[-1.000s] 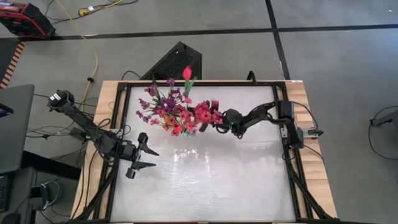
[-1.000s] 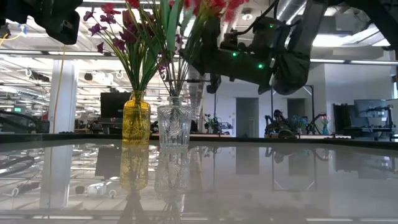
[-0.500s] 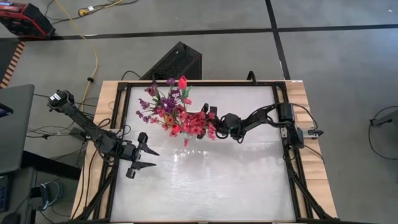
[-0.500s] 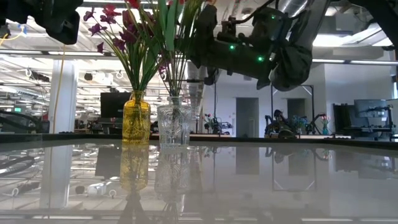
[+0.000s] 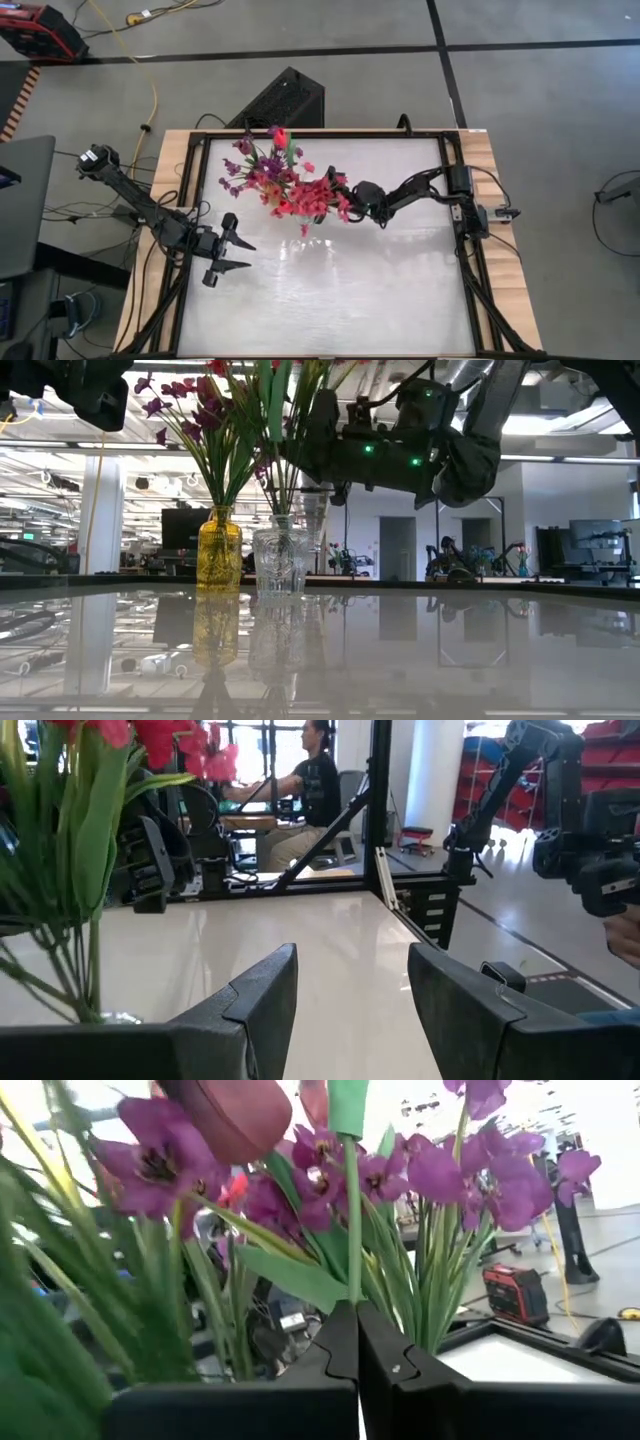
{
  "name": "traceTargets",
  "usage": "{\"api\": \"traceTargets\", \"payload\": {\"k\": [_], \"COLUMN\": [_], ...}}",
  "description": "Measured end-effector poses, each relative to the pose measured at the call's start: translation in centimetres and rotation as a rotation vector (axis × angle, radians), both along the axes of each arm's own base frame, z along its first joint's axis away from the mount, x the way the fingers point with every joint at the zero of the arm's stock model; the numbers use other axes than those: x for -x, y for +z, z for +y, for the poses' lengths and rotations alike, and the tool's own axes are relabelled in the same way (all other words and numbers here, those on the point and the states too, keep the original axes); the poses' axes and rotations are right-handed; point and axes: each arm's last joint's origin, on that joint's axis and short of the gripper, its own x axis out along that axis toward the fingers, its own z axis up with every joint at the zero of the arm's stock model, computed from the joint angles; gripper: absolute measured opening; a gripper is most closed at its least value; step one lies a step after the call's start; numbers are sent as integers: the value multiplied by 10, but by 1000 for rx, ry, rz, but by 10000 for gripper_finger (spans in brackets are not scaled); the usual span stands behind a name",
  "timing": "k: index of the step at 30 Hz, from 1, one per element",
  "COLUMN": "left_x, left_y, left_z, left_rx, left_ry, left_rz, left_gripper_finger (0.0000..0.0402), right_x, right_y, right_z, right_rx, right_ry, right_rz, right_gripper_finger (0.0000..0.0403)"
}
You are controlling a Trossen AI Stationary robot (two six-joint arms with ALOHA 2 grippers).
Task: Sort flowers into vase by color
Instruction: Put the red tulip into the transparent vase
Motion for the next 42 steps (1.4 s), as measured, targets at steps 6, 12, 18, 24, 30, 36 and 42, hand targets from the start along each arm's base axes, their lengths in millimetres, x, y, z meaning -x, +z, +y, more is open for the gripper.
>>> {"api": "traceTargets", "payload": {"k": [6,12,18,24,30,36,42], "left_x": [0,0,0,0,0,0,0], "left_y": [-1,-1,-1,-2,-3,-3,-4], "left_z": [0,0,0,0,0,0,0], "left_rx": [-5,-10,-13,-19,-18,-14,-13], "left_ry": [0,0,1,1,2,1,8], "left_rz": [5,10,9,17,23,30,31], "left_gripper_finger": [180,180,180,180,180,180,180], "right_x": [-1,-1,0,-1,0,10,19], "right_y": [-3,-2,1,1,-2,-16,-18], "right_z": [0,0,3,12,16,16,17], "right_rx": [25,87,155,197,229,221,218], "right_ry": [-6,-22,-38,-30,-29,-28,-47], "right_rz": [40,47,32,38,61,76,53], "right_gripper_finger": [17,17,17,17,17,17,17]}}
